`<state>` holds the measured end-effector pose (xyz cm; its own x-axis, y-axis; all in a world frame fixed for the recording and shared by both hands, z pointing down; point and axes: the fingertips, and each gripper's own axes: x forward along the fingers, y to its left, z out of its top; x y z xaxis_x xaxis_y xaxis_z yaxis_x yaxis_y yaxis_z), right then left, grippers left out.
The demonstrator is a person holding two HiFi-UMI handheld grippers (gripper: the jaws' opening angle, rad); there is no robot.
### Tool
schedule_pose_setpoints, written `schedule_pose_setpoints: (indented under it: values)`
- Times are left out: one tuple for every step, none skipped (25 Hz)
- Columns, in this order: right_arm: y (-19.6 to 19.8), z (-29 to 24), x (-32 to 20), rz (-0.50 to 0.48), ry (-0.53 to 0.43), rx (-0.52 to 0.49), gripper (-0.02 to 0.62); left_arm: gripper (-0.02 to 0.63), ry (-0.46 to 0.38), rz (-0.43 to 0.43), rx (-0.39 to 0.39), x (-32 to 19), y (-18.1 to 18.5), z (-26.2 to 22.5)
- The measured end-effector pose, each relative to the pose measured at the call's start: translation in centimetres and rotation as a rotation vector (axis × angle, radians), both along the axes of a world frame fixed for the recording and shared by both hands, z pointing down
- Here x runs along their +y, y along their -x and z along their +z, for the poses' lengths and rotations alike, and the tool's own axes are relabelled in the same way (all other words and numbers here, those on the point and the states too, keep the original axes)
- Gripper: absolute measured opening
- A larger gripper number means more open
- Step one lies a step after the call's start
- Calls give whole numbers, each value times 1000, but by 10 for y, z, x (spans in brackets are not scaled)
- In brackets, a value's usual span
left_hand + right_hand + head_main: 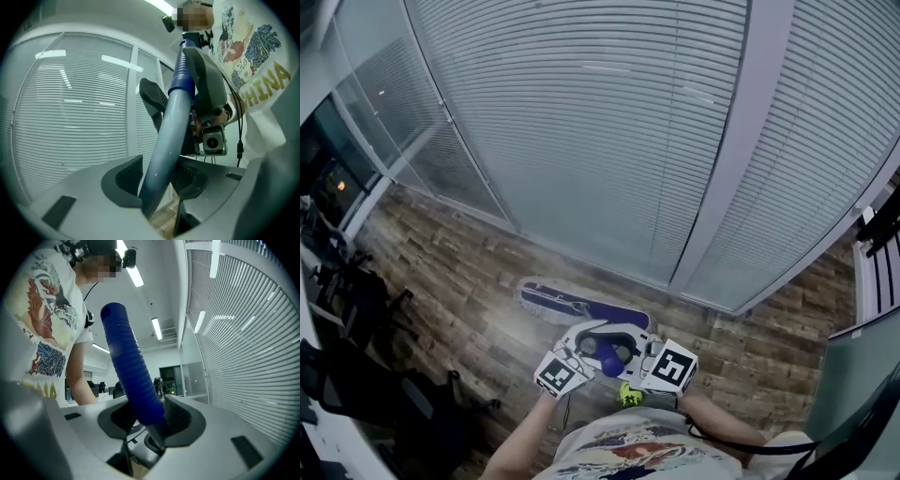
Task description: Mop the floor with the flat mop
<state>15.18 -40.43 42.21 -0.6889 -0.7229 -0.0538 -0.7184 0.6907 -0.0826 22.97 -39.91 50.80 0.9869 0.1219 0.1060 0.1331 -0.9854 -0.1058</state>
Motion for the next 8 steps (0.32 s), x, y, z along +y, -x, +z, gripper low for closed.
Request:
schedule_pose_setpoints:
  values:
    - [-6, -2, -4, -1, 1, -9, 164, 160, -6, -7, 7, -4, -5, -2]
    - [-10, -3, -7, -7, -1, -8, 161, 156, -6, -16, 13, -8, -9, -3]
    - [-13, -5, -10, -14, -5, -3, 160, 155, -3, -24, 18, -12, -11, -3]
    - [-14, -6, -13, -21, -11, -1, 158, 152, -5, -27, 22, -15, -13, -3]
    - [-16, -7, -15, -27, -20, -1, 158, 150, -14, -26, 27, -17, -15, -5]
    - [-18, -7, -17, -32, -31, 2, 157, 149, -24, -23, 33, -18, -18, -7]
    - [-20, -7, -19, -36, -44, 7, 156, 149, -31, -19, 37, -20, -20, -8]
    - [-22, -7, -21, -41, -59, 13, 156, 149, -38, -15, 41, -22, -23, -9]
